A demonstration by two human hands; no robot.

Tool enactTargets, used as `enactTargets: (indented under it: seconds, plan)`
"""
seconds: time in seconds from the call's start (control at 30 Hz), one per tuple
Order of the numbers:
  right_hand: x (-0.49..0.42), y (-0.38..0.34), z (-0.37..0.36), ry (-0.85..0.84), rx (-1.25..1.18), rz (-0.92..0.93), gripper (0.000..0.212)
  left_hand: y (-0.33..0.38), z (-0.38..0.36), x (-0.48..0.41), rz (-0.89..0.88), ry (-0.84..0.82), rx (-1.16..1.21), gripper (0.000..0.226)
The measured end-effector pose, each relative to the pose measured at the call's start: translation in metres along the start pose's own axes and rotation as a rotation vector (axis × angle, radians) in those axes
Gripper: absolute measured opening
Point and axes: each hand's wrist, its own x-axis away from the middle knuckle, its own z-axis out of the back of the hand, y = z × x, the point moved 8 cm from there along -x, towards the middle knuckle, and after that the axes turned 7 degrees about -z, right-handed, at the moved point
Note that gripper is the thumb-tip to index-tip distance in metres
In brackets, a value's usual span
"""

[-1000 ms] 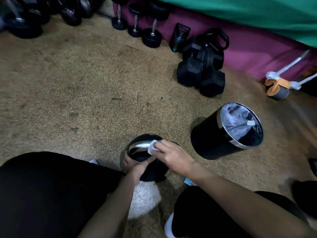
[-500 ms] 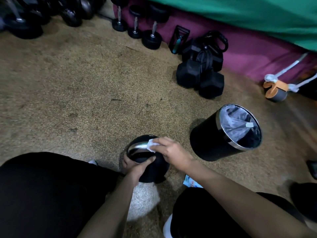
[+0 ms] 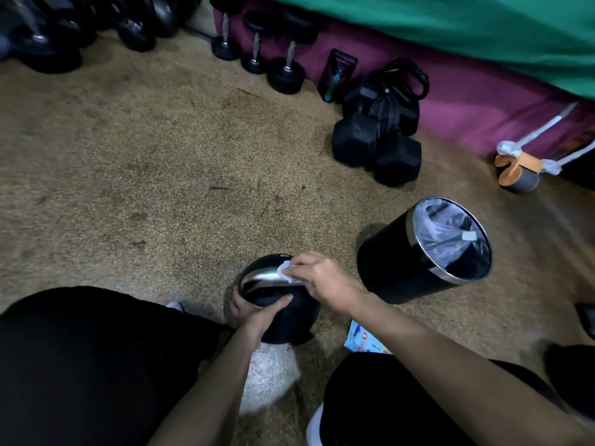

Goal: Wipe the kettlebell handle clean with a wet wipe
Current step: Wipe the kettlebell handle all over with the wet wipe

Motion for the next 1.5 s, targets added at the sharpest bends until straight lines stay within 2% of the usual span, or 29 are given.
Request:
enactTargets:
  seconds: [0.1,0.23,0.37,0.53,0.67,0.8,0.9,1.0,1.13,1.23,1.33,1.5]
  plan:
    - [0.001,-0.01,-0.005,-0.039,-0.017,0.038,0.022,-0.001,-0.002,0.0,0.019,-0.007,0.004,0.148]
    - [-0.015,-0.002,-0.003,-0.051,-0.17,-0.084,0.023,0.001,-0.002,0.001,0.009,0.0,0.023,0.145]
    - [-0.016,0.014,-0.002,-0.105,-0.128,-0.194,0.026,0.003,-0.002,0.003,0.005,-0.026,0.046,0.143]
    - [-0.011,0.004,0.002,-0.089,-0.078,-0.139,0.024,0.005,-0.003,0.005,0.021,-0.054,0.031,0.141]
    - [-0.024,0.012,-0.005,-0.119,-0.167,-0.247,0.022,0.005,0.001,0.005,0.012,-0.048,-0.014,0.144]
    - [-0.023,0.029,-0.011,-0.24,-0.15,-0.417,0.023,0.003,0.002,0.006,0.013,-0.046,-0.026,0.144]
    - [-0.021,0.018,-0.005,-0.25,-0.042,-0.32,0.022,0.004,0.003,0.006,0.009,-0.045,-0.04,0.147]
    - [-0.029,0.001,-0.002,-0.259,-0.031,-0.219,0.022,0.003,0.003,0.007,0.017,-0.048,-0.06,0.147]
    - [-0.043,0.002,-0.012,-0.35,-0.108,-0.293,0.022,0.004,0.004,0.008,0.011,-0.034,-0.03,0.145]
    - [-0.042,0.014,-0.015,-0.383,-0.149,-0.405,0.023,0.004,0.003,0.008,-0.001,-0.039,-0.021,0.156]
    - [-0.038,0.015,-0.011,-0.355,-0.104,-0.393,0.022,0.002,0.002,0.006,-0.012,-0.048,-0.038,0.153]
    - [-0.042,-0.003,-0.003,-0.357,-0.172,-0.318,0.021,-0.029,-0.008,-0.021,-0.007,-0.003,0.003,0.188]
